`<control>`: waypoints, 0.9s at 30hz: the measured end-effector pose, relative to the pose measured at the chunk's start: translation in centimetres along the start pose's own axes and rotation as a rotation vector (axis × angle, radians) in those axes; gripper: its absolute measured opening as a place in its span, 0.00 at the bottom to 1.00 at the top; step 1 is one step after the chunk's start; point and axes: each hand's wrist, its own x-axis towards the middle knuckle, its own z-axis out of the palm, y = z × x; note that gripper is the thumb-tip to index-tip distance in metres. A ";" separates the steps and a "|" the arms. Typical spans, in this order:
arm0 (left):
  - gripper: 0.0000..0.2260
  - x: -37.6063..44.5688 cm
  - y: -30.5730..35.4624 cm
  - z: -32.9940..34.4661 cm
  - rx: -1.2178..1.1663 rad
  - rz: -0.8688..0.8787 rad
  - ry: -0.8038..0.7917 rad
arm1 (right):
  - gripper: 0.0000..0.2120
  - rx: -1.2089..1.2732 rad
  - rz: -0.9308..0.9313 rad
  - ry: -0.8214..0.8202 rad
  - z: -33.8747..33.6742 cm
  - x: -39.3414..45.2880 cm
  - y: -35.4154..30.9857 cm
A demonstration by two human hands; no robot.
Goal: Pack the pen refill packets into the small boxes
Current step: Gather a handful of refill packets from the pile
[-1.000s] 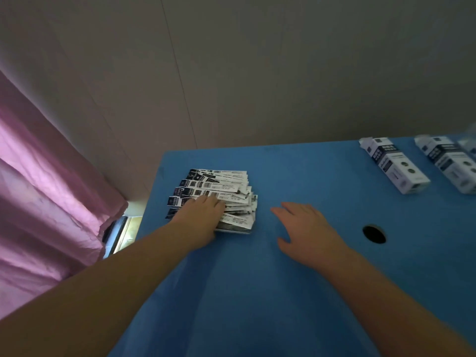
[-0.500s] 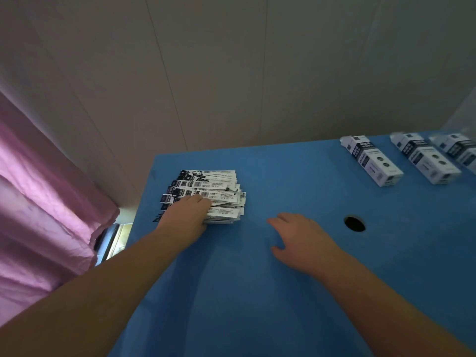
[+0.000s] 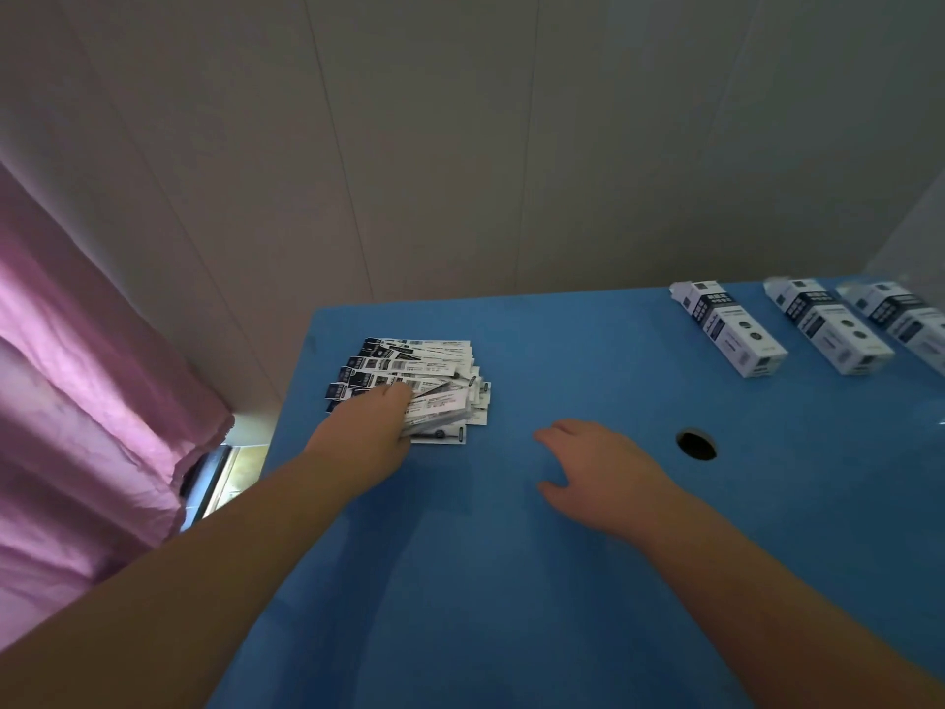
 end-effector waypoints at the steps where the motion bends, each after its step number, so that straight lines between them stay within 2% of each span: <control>1: 0.13 -0.2 0.0 -0.2 -0.015 -0.011 0.002 | 0.25 0.002 0.001 0.002 -0.2 -0.1 -0.2; 10: 0.08 -1.6 1.9 -1.4 -0.330 -0.063 0.060 | 0.28 0.030 0.036 0.047 -0.7 -2.4 -2.1; 21: 0.05 -3.4 5.2 -1.2 -0.461 -0.044 0.015 | 0.29 0.077 0.139 0.079 -1.1 -7.0 -0.5; 27: 0.09 -3.7 8.2 -1.7 -0.501 -0.019 -0.030 | 0.29 0.075 0.138 0.096 -1.1 -8.2 1.3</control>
